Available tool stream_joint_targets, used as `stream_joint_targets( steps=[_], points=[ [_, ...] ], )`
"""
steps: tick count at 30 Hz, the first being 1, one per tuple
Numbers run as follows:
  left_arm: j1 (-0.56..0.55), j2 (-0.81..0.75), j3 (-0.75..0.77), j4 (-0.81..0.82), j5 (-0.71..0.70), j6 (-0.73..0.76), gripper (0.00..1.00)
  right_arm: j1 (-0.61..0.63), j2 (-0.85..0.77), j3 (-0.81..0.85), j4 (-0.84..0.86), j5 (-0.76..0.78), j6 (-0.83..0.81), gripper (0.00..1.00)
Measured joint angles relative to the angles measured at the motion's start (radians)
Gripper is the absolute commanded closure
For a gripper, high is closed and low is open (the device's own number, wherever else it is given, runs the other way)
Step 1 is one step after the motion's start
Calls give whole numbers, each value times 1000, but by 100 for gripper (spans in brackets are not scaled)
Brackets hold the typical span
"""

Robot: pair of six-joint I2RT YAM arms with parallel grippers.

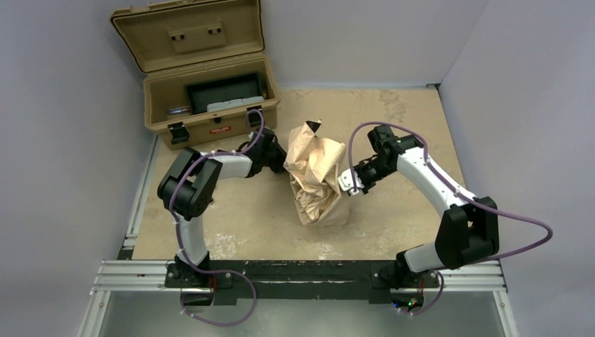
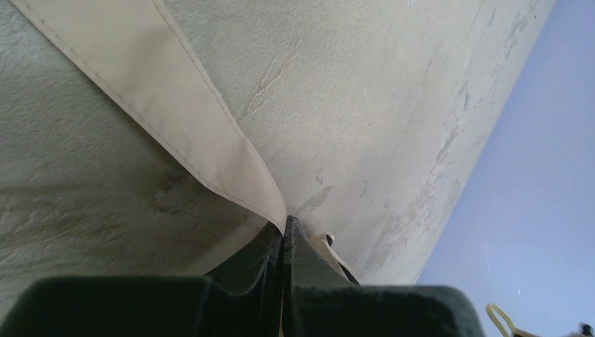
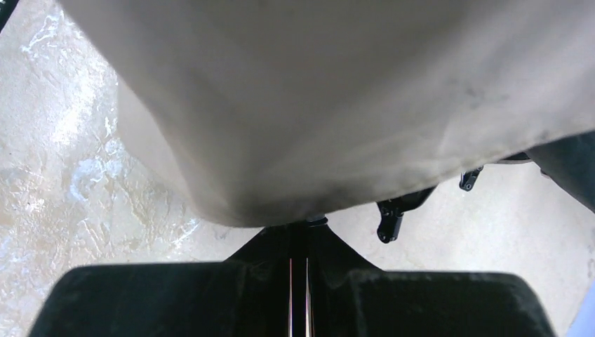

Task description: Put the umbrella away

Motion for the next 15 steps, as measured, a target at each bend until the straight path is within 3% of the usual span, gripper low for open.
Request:
stream_joint_targets(
  steps=[15],
  points=[
    [5, -3, -74, 62, 39, -14, 100, -26, -106, 5, 111, -138, 144, 100]
  ],
)
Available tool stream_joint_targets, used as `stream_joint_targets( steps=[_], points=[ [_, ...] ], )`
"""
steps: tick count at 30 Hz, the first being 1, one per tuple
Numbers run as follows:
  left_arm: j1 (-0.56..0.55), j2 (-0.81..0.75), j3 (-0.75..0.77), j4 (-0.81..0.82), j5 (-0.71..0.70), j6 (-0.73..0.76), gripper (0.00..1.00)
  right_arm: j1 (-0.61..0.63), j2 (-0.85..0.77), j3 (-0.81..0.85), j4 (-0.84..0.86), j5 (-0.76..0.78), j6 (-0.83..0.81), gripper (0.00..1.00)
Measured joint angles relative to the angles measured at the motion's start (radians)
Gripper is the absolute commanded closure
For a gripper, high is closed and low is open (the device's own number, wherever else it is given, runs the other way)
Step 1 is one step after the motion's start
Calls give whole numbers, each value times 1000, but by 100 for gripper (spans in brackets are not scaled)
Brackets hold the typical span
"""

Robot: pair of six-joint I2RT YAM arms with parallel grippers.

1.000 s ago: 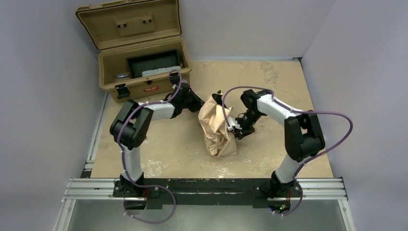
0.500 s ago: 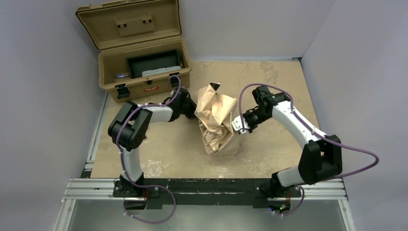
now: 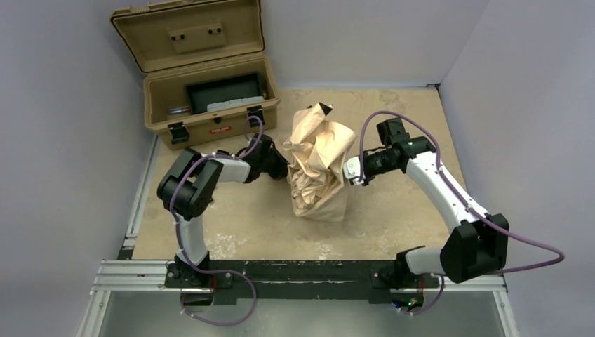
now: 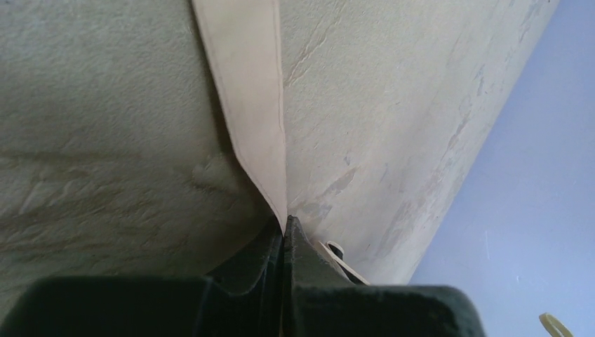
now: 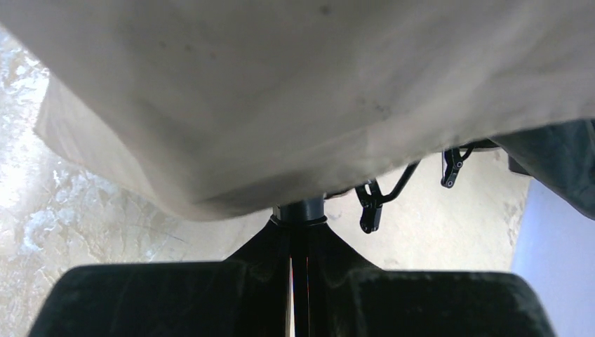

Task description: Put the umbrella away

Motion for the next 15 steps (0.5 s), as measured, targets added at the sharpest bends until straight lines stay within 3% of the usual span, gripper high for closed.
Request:
stream_joint_targets(
  steps=[15],
  points=[
    [0, -37, -78, 53, 16, -32, 100, -37, -32, 74, 107, -15, 213, 100]
  ],
)
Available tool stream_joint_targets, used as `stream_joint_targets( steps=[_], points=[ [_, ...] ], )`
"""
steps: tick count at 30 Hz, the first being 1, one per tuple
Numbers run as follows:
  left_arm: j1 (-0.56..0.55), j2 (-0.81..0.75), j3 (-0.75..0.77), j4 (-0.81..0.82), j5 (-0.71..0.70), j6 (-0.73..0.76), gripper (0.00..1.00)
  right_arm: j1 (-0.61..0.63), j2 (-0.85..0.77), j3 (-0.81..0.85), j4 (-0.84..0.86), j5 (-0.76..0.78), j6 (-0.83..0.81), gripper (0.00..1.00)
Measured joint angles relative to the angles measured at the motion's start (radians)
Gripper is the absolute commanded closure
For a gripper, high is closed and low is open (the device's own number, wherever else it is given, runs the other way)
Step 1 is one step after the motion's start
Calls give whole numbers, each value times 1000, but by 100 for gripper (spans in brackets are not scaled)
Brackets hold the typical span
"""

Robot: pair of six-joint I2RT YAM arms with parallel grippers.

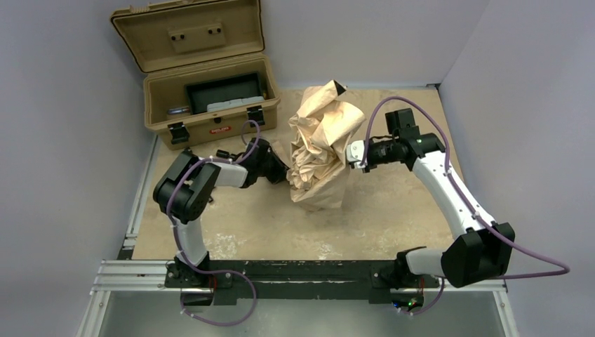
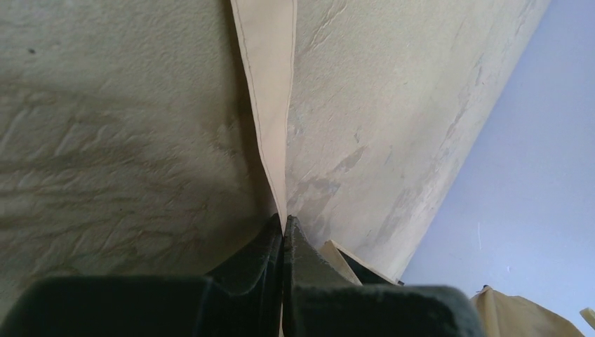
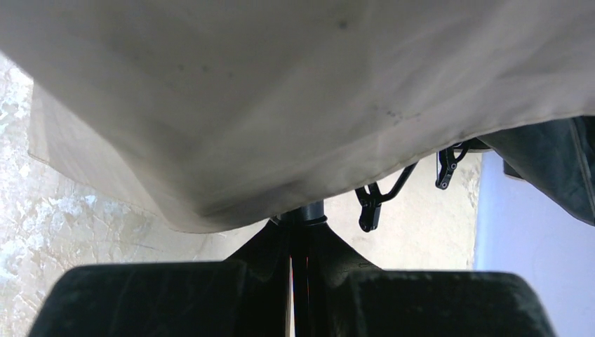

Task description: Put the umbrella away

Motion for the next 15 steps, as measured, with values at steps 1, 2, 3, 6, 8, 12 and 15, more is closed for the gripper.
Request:
stream_joint_targets(
  steps=[1, 2, 3, 6, 8, 12, 15],
  points=[
    [0, -3, -7, 2, 0, -4, 100, 0, -1, 3, 3, 0, 15, 100],
    [0, -6, -14, 6, 1, -7, 100, -1, -1, 8, 6, 0, 27, 100],
    [0, -6, -18, 8, 1, -9, 100, -1, -1, 14, 14, 0, 48, 100],
    [0, -6, -29, 29, 3, -17, 100, -2, -1, 31, 50, 1, 107, 100],
    [0, -6, -31, 35, 4, -18, 100, -2, -1, 41, 62, 1, 130, 100],
    [0, -6, -30, 42, 13, -19, 100, -2, -3, 61, 20, -8, 111, 100],
    [-1, -2, -13, 40, 30, -18, 100, 1, -2, 80, -96, -31, 26, 100]
  ],
)
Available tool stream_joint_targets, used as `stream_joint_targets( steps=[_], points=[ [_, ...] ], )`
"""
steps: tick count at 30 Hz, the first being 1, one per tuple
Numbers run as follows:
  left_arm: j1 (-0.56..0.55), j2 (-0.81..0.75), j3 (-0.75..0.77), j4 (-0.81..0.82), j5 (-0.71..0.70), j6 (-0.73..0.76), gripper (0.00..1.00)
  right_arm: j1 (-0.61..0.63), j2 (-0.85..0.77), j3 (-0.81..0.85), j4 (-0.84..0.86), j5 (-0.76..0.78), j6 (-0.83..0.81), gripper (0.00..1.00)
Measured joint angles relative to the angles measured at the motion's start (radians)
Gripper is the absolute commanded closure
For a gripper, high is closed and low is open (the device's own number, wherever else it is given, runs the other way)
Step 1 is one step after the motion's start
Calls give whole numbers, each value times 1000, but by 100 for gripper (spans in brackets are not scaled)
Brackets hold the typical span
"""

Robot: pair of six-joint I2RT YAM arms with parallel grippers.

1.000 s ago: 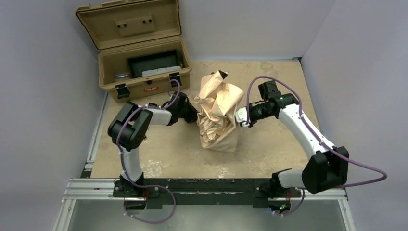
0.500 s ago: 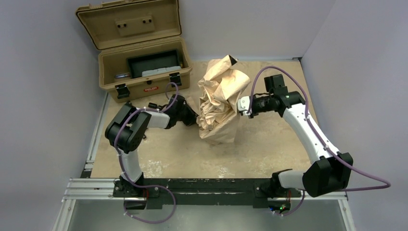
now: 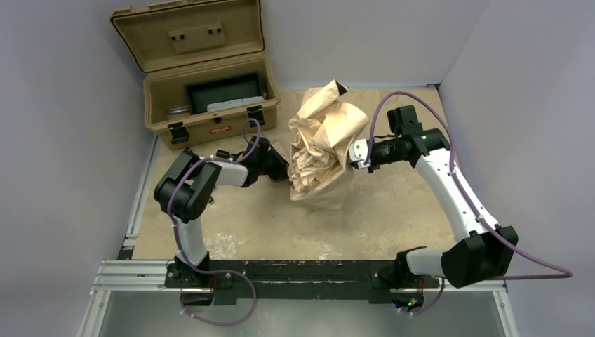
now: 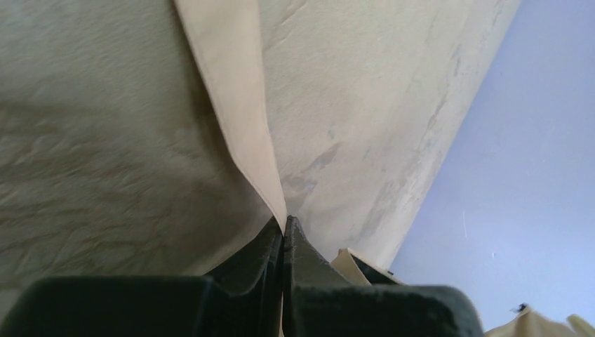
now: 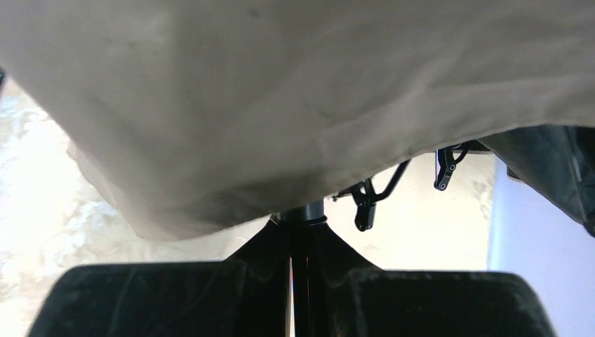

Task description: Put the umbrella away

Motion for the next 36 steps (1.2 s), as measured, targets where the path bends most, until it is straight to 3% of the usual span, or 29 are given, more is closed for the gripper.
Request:
stream_joint_targets(
  steps=[5, 13, 24, 36],
  points=[
    [0, 28, 74, 4, 31, 2, 100, 35, 0, 2, -158, 6, -113, 100],
    [4, 85, 184, 34, 82, -11, 100, 209, 23, -66, -155, 116, -63, 100],
    [16, 99, 200, 132, 110, -11, 100, 222, 301, -27, -135, 297, 121, 100],
    [23, 172, 268, 53, 105, 15, 100, 220, 579, 12, -122, 345, 244, 100]
  ],
)
